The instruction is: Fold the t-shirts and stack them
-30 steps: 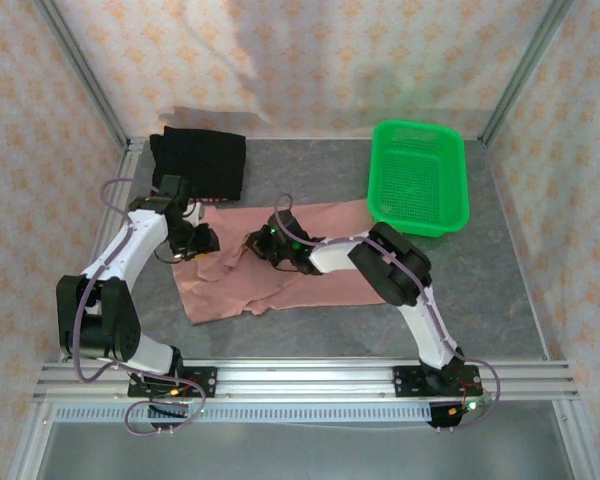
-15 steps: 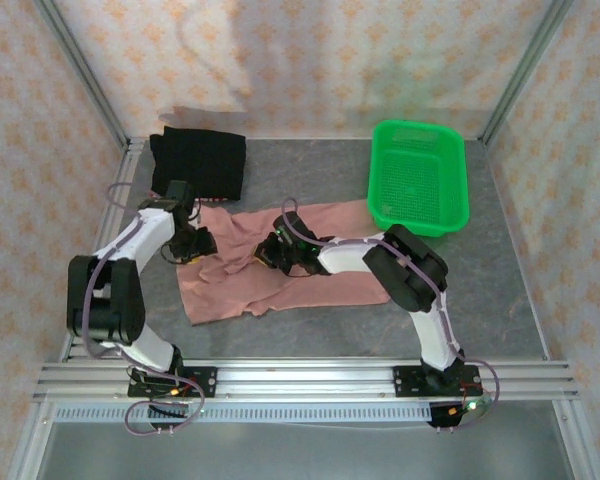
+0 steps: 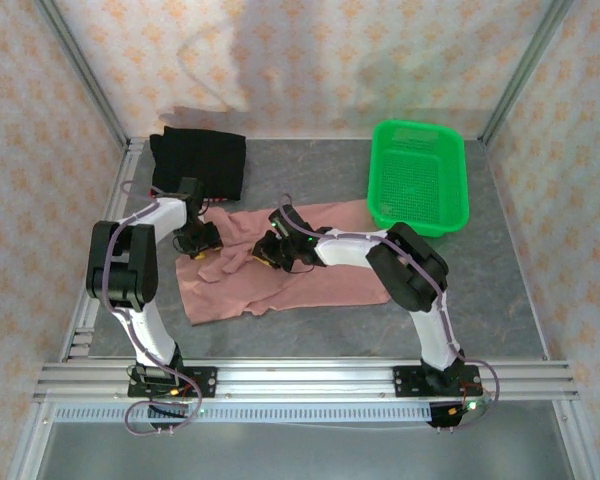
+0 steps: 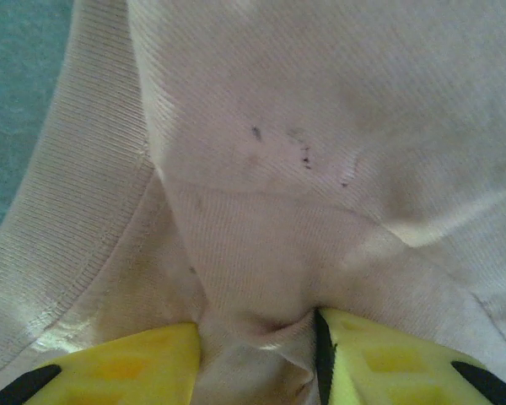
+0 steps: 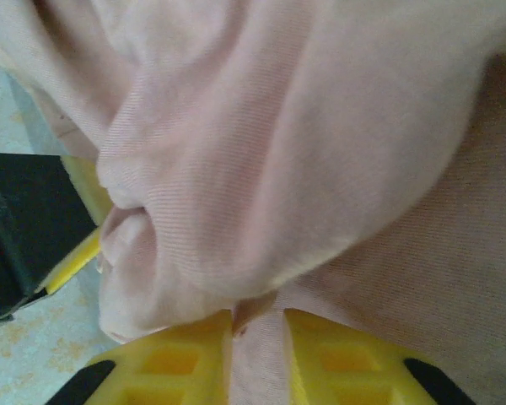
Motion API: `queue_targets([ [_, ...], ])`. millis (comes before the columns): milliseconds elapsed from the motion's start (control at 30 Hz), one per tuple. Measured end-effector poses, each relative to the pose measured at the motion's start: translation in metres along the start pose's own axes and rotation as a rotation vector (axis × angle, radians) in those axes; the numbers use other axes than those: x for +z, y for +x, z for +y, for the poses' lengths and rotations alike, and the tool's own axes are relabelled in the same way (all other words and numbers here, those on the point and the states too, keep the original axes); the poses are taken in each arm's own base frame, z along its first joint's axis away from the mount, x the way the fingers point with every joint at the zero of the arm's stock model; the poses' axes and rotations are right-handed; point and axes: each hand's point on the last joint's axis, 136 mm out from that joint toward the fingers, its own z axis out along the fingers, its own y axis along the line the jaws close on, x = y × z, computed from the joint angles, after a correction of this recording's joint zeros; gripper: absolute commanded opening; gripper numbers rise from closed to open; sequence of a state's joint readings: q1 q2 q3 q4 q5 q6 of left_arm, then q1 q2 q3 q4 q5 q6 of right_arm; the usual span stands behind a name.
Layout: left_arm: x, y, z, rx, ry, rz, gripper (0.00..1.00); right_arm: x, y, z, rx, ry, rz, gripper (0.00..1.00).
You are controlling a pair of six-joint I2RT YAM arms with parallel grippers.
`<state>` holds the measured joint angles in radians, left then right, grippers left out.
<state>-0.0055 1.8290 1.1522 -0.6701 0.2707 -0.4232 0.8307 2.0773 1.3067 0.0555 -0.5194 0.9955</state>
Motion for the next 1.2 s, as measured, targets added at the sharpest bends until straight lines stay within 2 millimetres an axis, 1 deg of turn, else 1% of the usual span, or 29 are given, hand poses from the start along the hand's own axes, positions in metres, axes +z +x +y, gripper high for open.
queue_targets([
  [167,0.0,-0.004,0.0,-0.003,-0.007,-0.008,0.4,0.002,0.006,-0.009,0.02,0.015,0.007,0.29],
  [267,0.0,-0.004,0.0,-0.005,-0.008,-0.009,0.4,0.004,0.01,-0.009,0.035,0.002,0.008,0.29],
  [500,0.0,-0.004,0.0,-0.003,-0.01,-0.01,0.39,0.007,0.012,0.003,0.071,-0.067,-0.008,0.31],
  [767,0.0,-0.004,0.0,-0.003,-0.01,-0.01,0.37,0.008,0.018,0.023,0.094,-0.134,-0.023,0.31],
  [800,0.0,-0.004,0.0,-0.003,-0.01,-0.01,0.37,0.008,0.018,0.024,0.095,-0.14,-0.026,0.3],
  [933,0.0,-0.004,0.0,-0.002,-0.01,-0.01,0.36,0.011,0.014,0.028,0.104,-0.149,-0.036,0.21],
  [1000,0.0,-0.004,0.001,-0.002,-0.01,-0.01,0.36,0.014,0.013,0.027,0.11,-0.147,-0.039,0.19],
  [1100,0.001,-0.004,0.001,-0.002,-0.01,-0.009,0.36,0.018,0.013,0.022,0.115,-0.133,-0.041,0.13],
  [1167,0.001,-0.004,0.002,-0.003,-0.008,-0.008,0.36,0.018,0.013,0.02,0.116,-0.126,-0.042,0.13],
  [1200,0.001,-0.005,0.002,-0.005,-0.007,-0.008,0.36,0.018,0.012,0.019,0.116,-0.123,-0.044,0.14],
])
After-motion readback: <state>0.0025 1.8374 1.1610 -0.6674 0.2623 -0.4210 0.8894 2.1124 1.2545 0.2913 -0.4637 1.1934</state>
